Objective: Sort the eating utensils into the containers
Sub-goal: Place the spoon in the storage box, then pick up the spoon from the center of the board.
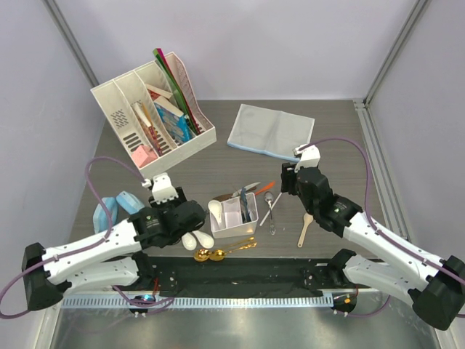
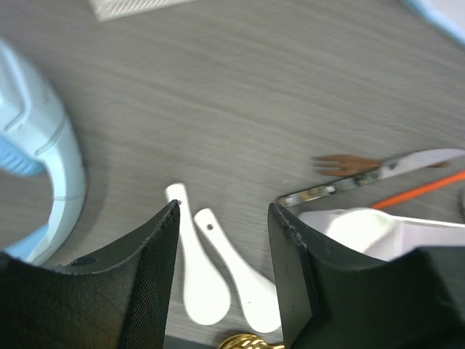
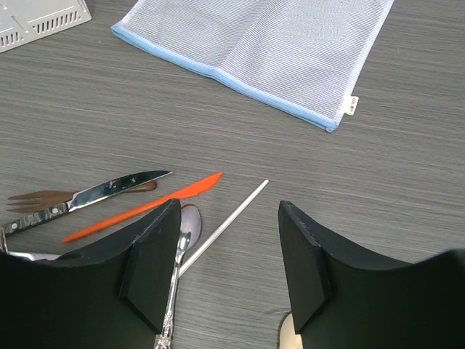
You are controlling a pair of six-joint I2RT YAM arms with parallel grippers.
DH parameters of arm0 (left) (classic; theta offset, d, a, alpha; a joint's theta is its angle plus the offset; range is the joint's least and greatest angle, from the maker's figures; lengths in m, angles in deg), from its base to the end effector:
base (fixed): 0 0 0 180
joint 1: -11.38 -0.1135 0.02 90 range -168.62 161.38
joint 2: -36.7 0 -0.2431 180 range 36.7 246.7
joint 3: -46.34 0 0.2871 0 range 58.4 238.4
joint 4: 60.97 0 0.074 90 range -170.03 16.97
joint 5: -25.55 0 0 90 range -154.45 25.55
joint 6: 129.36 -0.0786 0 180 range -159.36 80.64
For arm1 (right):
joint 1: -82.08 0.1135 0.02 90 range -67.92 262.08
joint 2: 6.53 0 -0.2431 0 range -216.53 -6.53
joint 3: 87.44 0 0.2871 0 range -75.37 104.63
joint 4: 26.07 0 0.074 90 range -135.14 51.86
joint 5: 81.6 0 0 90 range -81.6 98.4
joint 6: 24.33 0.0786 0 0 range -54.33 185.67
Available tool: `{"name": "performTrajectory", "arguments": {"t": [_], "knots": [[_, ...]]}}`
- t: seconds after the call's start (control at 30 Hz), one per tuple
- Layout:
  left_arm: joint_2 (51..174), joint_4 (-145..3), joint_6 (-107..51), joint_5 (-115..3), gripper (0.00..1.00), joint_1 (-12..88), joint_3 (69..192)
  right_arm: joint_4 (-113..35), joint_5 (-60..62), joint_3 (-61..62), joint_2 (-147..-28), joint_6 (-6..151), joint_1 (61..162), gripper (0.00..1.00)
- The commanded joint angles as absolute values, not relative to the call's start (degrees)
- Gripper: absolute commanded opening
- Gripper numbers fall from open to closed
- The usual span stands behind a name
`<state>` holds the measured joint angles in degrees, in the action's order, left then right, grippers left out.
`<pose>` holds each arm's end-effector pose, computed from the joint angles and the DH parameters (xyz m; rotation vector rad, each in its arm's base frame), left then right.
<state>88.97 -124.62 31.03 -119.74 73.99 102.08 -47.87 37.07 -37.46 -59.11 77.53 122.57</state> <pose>0.1571 -0.1628 0.2201 -0.4281 2.0440 -0.0731 0.2445 0.1592 0.2345 -0.1681 1.9359 0.1053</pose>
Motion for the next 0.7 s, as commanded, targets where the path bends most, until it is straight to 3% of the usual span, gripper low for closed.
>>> {"name": "performTrajectory", "arguments": {"t": [0.0, 0.3, 0.67], "knots": [[93.8, -132.3, 43.7, -116.7, 0.52, 71.5, 99.5, -44.6, 36.9, -37.4, -59.4, 78.8, 122.2, 0.61], [104.6, -128.8, 46.3, -108.6, 0.5, 69.0, 98.0, -44.6, 37.0, -38.1, -58.6, 78.8, 122.1, 0.61], [103.7, -121.9, 47.0, -104.4, 0.45, 67.8, 91.3, -44.6, 36.4, -38.2, -58.9, 79.2, 121.8, 0.61]]}}
